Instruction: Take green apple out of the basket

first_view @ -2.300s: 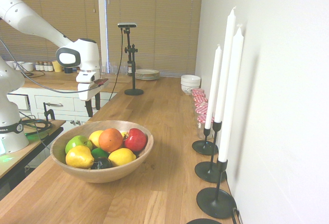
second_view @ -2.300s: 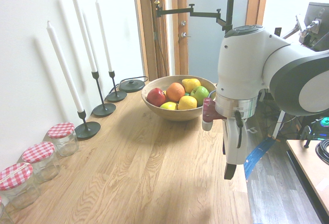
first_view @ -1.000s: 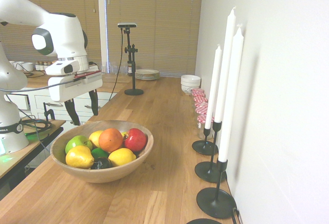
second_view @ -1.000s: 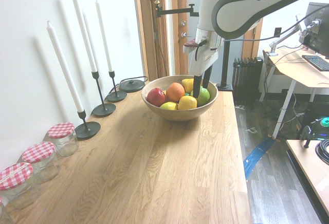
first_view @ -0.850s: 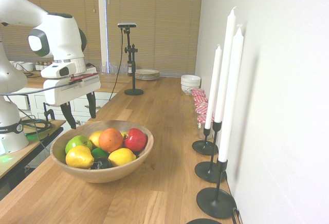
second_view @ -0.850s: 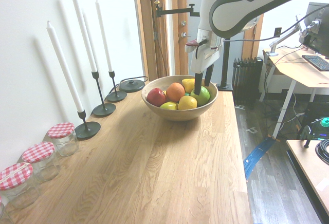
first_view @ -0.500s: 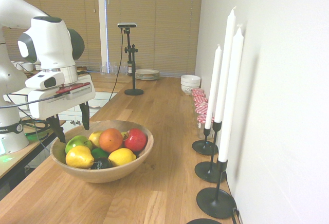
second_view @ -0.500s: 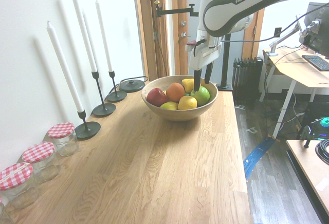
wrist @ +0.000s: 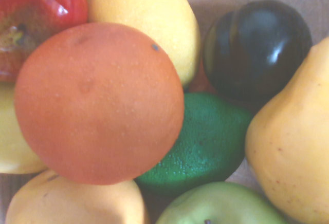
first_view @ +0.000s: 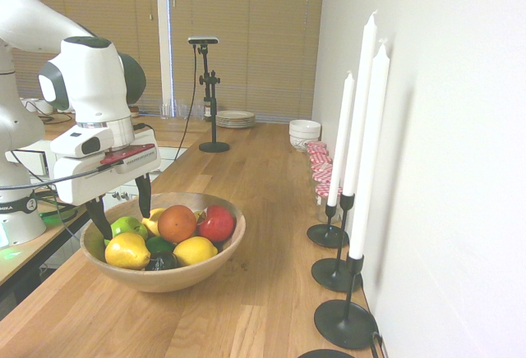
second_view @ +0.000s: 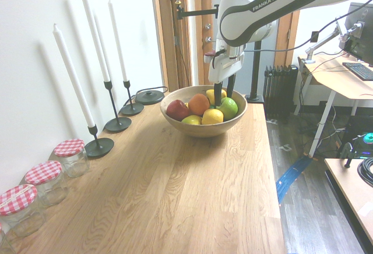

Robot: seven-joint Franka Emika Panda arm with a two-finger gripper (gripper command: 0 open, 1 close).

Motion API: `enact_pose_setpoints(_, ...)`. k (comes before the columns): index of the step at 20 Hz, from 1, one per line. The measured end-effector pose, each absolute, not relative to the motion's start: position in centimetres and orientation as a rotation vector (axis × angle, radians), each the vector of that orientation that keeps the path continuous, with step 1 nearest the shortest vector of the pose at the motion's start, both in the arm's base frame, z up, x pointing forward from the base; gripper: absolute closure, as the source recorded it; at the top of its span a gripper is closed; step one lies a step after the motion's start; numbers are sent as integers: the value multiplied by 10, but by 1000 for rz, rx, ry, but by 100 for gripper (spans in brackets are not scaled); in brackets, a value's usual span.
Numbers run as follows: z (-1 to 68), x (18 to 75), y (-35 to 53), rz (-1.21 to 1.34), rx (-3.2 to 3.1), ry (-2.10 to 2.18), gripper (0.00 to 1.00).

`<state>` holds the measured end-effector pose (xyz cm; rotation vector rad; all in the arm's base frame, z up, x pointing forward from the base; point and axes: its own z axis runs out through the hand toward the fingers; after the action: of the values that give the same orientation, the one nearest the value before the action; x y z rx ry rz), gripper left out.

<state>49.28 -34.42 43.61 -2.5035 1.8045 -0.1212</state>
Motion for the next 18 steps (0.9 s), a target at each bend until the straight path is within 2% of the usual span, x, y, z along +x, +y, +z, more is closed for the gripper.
enact_pose_setpoints(18,434,500,-340,-119,-2506,1789,100)
